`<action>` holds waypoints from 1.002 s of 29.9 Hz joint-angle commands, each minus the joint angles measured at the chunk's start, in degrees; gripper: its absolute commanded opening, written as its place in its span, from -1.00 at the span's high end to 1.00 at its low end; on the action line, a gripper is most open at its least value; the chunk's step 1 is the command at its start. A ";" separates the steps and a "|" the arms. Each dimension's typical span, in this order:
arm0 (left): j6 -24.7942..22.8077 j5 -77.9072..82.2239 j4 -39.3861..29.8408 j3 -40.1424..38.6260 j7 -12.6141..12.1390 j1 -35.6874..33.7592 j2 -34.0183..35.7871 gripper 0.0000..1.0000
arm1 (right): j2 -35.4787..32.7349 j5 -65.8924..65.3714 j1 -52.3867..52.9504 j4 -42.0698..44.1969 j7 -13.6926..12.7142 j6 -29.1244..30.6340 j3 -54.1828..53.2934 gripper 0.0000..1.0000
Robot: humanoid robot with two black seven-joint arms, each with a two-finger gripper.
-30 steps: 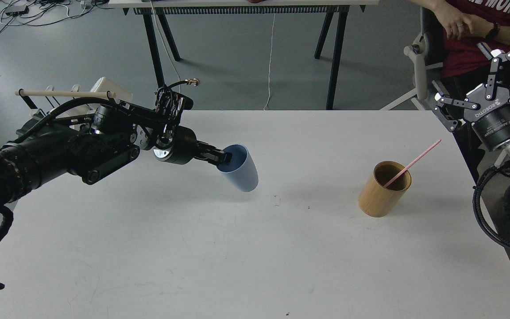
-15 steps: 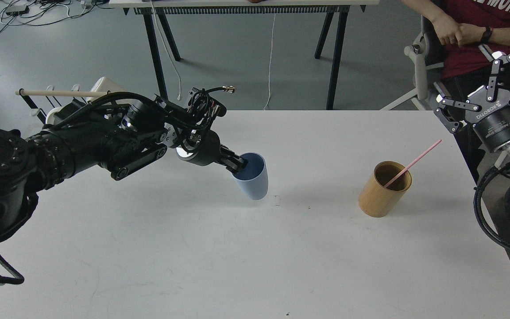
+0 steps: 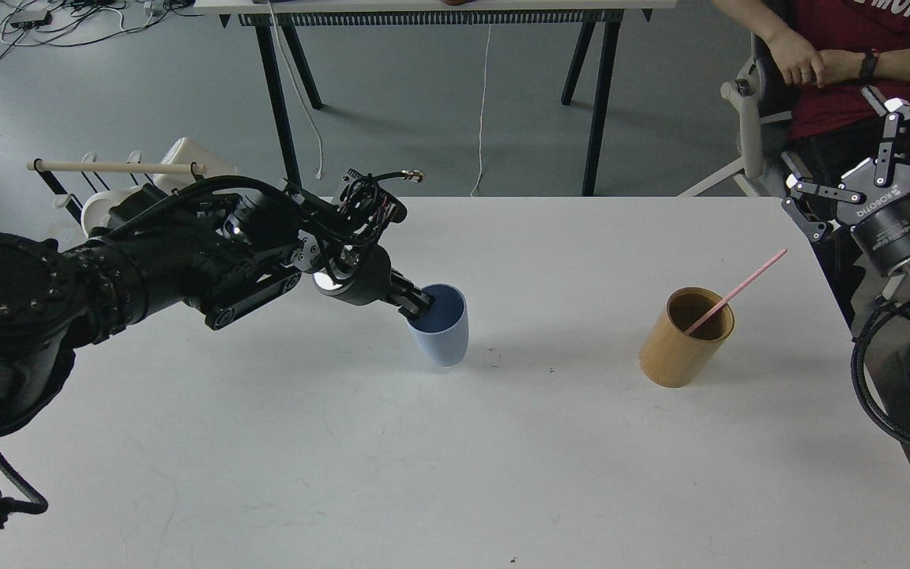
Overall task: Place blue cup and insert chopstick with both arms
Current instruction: 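Set the blue cup upright on the table and release it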
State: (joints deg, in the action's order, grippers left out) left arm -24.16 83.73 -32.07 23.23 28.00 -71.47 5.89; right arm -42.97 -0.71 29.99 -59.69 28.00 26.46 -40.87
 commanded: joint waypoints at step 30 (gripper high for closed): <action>-0.80 -0.76 -0.89 -0.29 0.00 0.89 1.14 0.39 | -0.01 0.00 -0.02 0.01 0.00 -0.01 0.26 -0.94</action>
State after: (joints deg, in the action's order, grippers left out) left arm -24.76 83.25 -32.32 23.14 28.00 -70.38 6.67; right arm -42.98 -0.70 29.97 -59.64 28.00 26.46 -40.60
